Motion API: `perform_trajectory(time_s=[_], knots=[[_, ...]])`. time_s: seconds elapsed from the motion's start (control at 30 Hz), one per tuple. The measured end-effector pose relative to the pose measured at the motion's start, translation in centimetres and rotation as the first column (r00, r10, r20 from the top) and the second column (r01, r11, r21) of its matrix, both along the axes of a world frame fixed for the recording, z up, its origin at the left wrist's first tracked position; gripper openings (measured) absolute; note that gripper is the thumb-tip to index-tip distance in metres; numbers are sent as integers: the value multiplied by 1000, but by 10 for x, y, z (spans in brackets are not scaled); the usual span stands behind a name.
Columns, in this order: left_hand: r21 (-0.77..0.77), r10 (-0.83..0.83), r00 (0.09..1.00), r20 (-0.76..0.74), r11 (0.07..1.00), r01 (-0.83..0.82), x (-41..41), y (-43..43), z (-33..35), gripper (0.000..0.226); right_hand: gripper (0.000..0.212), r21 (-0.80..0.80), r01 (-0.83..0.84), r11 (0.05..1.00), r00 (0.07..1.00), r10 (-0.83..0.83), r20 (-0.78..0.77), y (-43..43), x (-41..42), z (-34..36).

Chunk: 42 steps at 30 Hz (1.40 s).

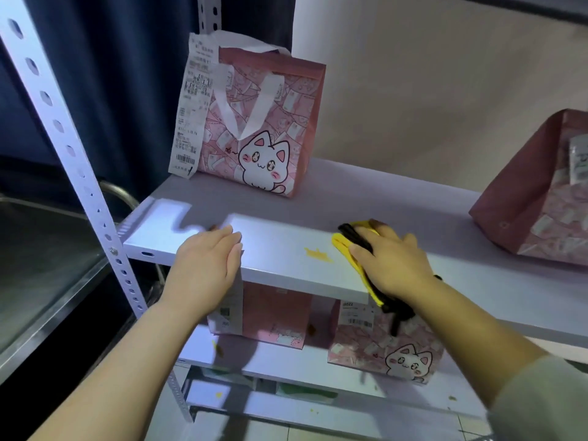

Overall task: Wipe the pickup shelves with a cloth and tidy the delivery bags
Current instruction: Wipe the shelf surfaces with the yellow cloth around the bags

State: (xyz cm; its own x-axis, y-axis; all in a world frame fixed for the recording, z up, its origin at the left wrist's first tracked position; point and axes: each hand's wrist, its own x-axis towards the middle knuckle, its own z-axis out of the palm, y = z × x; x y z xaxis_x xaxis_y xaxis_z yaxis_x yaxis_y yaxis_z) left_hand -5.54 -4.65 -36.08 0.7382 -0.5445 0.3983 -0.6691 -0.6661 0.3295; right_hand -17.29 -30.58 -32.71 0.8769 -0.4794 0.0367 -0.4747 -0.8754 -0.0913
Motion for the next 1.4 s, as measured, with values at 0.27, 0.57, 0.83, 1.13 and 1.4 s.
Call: perform_trajectory(time_s=[0.27, 0.57, 0.83, 1.13, 1.4], knots=[[0, 15, 1000, -6, 1000, -15, 0, 1, -2, 63, 43, 23, -332, 943, 943, 331, 14, 66, 37, -2], [-27, 13, 1000, -23, 1000, -14, 3, 2, -4, 45, 41, 26, -16, 1000, 999, 17, -39, -17, -5, 4], [0, 35, 999, -2, 999, -35, 3, 0, -6, 56, 43, 14, -318, 948, 948, 318, -26, 76, 55, -1], [4, 43, 998, -47, 999, -43, 1, 0, -4, 44, 44, 77, -203, 976, 979, 202, 20, -28, -10, -2], [56, 113, 993, -20, 992, -112, -2, 5, 4, 32, 43, 59, 98, 993, 990, -91, -106, -30, 40, 5]])
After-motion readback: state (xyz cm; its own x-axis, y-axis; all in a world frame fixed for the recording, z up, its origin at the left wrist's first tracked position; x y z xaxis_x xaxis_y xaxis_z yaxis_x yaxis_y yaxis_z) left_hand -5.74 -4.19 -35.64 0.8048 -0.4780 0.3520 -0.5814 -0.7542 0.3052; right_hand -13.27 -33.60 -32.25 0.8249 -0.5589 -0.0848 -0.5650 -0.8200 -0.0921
